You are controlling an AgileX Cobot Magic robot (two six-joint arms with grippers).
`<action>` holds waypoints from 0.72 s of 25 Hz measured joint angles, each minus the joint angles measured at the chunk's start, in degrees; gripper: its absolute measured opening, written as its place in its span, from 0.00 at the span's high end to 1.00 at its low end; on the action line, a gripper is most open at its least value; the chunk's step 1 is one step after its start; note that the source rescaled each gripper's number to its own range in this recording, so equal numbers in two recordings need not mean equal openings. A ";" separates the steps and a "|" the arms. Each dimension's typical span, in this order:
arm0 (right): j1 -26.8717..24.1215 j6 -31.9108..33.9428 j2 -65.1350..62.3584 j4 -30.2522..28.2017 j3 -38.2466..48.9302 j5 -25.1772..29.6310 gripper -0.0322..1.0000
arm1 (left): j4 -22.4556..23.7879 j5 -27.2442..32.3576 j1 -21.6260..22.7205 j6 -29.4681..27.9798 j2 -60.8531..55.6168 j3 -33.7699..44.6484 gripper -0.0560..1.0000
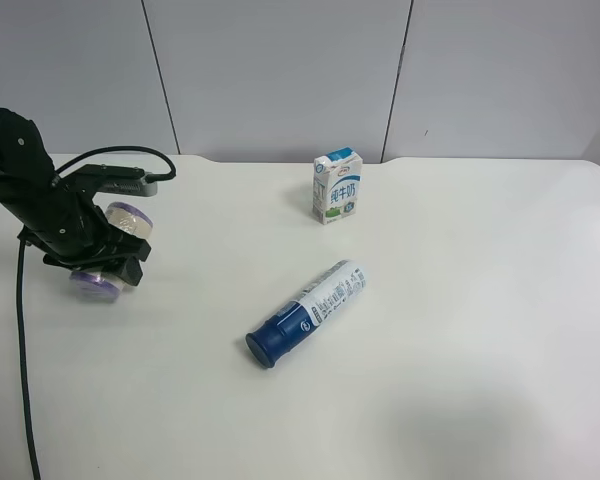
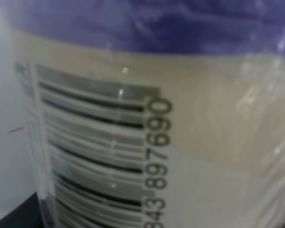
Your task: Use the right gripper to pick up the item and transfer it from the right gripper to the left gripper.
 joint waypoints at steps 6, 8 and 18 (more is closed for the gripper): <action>0.00 0.00 0.00 0.00 0.00 0.00 0.01 | -0.11 -1.30 0.00 -1.16 0.00 0.00 0.56; 0.00 0.00 0.00 0.00 0.00 0.00 0.01 | -0.11 -2.01 0.00 -1.84 0.00 0.00 0.18; 0.00 0.00 0.00 0.00 0.00 0.00 0.01 | -0.11 -2.09 0.00 -1.96 0.00 0.00 0.02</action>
